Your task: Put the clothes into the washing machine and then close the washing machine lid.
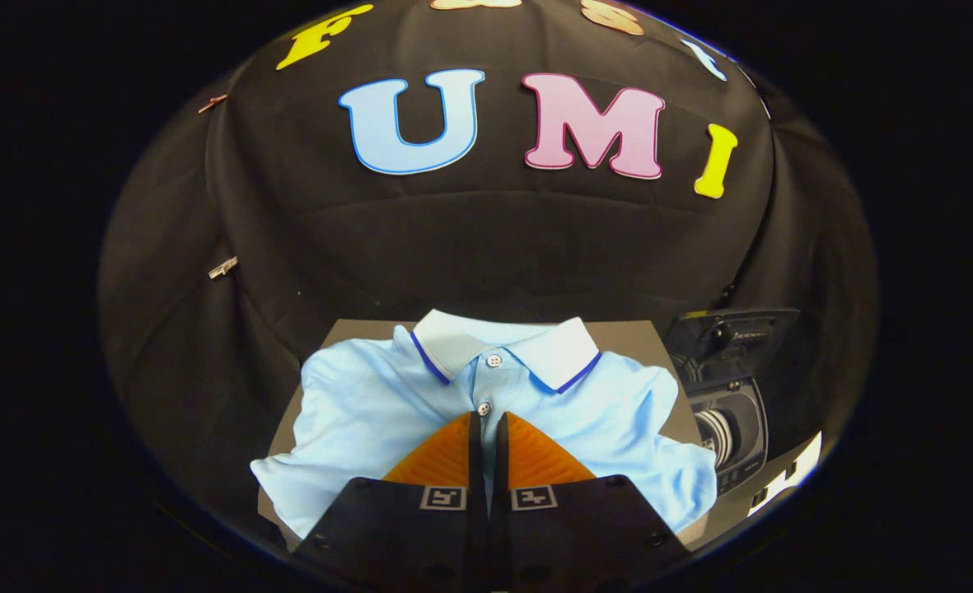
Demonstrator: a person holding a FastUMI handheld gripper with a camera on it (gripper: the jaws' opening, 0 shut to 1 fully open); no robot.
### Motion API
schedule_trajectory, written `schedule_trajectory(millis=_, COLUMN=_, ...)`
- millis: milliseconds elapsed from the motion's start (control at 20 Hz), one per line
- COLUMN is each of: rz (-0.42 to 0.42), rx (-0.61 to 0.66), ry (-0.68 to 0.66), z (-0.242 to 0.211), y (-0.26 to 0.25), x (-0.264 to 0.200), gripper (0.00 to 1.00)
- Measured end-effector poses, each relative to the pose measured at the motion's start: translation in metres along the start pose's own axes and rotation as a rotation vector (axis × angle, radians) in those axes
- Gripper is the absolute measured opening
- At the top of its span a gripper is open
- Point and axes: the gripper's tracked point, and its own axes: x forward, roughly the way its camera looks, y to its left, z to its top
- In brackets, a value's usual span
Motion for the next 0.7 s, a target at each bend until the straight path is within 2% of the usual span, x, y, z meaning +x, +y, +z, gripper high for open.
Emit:
schedule_trajectory(millis=400, rz=0.005, rx=-0.056, ry=-0.118, z=0.044, y=-0.002, x=-0.048, gripper=0.05)
schedule_trajectory(millis=700, rz=-0.008, rx=-0.04, ry=-0.186, z=0.073, y=-0.031, x=-0.079, gripper=0.05)
